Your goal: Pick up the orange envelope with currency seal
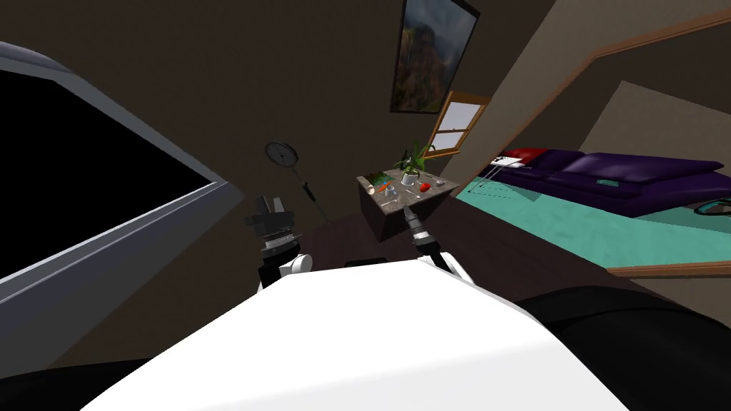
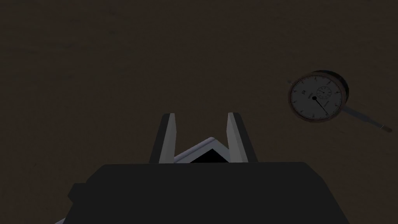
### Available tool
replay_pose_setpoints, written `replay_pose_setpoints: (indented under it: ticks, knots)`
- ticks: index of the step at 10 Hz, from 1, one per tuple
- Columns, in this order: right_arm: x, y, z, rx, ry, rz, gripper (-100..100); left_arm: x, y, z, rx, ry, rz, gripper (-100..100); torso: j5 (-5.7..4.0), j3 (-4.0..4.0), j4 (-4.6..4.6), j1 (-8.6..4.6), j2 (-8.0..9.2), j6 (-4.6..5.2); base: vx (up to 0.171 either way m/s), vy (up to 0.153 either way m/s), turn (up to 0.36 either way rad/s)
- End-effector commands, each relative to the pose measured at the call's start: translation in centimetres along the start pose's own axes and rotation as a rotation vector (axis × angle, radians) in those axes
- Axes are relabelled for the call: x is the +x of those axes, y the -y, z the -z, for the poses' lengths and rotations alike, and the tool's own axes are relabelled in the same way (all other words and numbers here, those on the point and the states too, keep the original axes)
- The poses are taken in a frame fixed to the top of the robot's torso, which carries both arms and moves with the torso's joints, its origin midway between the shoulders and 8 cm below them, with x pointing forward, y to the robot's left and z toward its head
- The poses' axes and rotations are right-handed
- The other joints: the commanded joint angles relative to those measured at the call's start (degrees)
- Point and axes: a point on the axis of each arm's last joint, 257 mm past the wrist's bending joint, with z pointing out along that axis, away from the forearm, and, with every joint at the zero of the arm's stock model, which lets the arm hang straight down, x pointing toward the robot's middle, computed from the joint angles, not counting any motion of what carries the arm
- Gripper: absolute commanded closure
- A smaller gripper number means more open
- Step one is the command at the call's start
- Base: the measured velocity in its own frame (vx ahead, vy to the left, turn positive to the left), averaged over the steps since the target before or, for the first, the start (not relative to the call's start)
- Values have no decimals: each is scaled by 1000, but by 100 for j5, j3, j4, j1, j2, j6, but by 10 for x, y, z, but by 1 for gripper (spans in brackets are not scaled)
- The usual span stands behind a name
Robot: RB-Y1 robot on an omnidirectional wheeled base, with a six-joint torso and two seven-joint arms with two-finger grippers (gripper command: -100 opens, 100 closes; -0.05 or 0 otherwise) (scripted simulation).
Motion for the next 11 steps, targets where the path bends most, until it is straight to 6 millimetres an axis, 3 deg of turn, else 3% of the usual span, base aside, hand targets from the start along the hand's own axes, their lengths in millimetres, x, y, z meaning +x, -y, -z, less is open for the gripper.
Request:
replay_pose_setpoints:
  ticks: [1, 2, 5, 6, 8, 11]
  knots:
    - [7, 31, 14, 65, -57, 103, -100, 0, 0, 0, 0, 0, 0, 0, 0, 0, 0, 0, 0, 0, -224, 39, 363]
    - [9, 38, 17, 79, -60, 102, -100, 0, 0, 0, 0, 0, 0, 0, 2, 8, 3, 8, 16, -2, -187, 21, 133]
    - [12, 111, 65, 232, -201, 328, -100, 0, 0, 0, 0, 0, 0, 0, 1, 5, 2, 2, 9, 0, -199, 33, 359]
    - [13, 116, 67, 241, -206, 329, -100, 0, 0, 0, 0, 0, 0, 0, 1, 12, 5, 0, 22, -1, -161, 37, 146]
    - [5, 159, 105, 330, -313, 492, -100, 0, 0, 0, 0, 0, 0, 0, 1, -3, 0, 2, -6, -1, -160, 67, 411]
    - [-2, 191, 135, 400, -386, 579, -100, 0, 0, 0, 0, 0, 0, 0, 0, -5, -1, -8, -11, -1, -116, 39, 191]
